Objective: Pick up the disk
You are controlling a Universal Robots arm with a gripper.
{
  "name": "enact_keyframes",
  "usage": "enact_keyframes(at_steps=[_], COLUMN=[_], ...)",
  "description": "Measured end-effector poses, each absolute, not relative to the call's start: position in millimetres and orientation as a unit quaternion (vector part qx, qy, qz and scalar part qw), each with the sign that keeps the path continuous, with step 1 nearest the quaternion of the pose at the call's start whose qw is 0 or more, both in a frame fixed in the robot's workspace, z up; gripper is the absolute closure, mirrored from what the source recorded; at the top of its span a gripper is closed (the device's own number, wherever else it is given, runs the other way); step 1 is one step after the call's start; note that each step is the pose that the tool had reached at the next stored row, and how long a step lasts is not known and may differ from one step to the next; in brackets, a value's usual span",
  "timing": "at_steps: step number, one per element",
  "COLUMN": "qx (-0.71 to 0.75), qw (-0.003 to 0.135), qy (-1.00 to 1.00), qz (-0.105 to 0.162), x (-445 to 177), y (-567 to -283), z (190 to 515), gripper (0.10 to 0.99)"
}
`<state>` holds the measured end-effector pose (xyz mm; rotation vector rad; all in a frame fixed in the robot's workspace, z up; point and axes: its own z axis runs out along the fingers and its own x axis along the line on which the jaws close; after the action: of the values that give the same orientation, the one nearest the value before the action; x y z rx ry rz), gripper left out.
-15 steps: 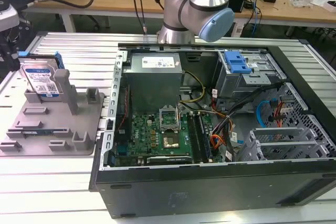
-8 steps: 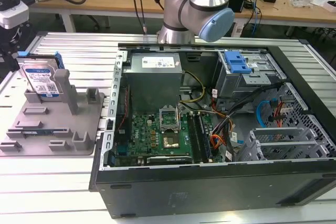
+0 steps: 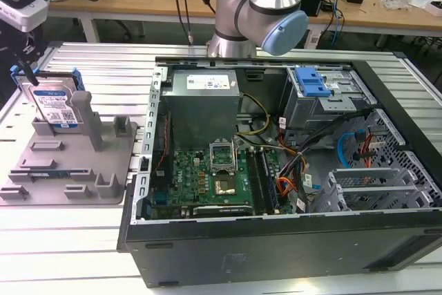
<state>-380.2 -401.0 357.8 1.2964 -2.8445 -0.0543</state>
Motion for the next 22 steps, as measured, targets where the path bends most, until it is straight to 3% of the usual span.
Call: enact_keyframes(at_steps=[22], qx=[0.634], qw=[0.011], qy=[-0.773], qz=[-0.013], x=[-380.2], y=[-401.0], z=[352.4], gripper=[0.545])
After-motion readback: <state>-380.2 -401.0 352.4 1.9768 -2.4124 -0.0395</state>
